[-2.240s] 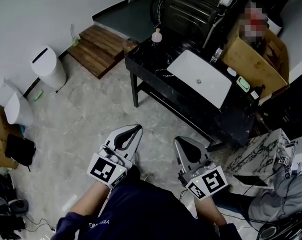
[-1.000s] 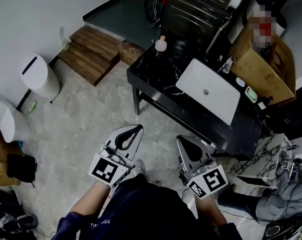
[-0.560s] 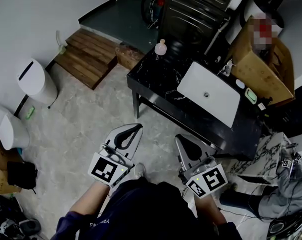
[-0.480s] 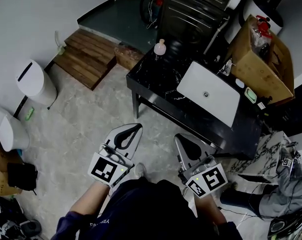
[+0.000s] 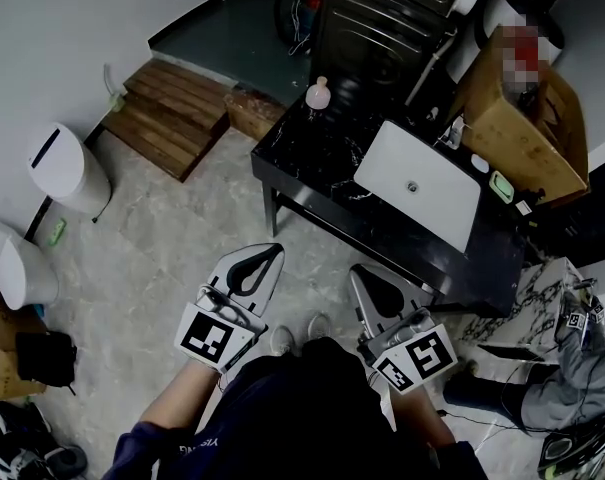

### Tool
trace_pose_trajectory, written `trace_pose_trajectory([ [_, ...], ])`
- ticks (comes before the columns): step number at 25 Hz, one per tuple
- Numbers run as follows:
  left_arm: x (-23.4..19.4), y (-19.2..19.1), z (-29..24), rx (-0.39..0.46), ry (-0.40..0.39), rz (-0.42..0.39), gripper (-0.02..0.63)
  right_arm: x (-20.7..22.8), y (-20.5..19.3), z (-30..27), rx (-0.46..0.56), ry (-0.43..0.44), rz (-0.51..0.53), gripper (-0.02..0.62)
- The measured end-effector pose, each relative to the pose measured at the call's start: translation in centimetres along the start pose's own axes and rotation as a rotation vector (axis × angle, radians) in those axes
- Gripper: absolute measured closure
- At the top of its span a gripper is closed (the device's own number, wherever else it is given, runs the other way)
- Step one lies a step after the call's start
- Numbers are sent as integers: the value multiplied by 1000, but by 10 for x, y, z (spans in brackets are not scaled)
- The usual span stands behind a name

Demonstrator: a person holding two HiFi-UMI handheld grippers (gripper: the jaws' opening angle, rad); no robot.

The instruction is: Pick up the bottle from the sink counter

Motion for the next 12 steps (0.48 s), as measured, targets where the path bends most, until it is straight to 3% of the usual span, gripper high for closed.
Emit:
trace_pose_trajectory([
  [12, -15, 0, -8, -1, 15, -14, 598, 11, 2, -19, 13, 19, -1, 571],
])
Point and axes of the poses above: the fingertips, and each gripper's own axes: z backward along the fingers, x to its right, y out of its top, the point moved 3 cm from there along z, backward along the fingers, and after that the axes turned 7 degrees about y, right-handed, at the moved point
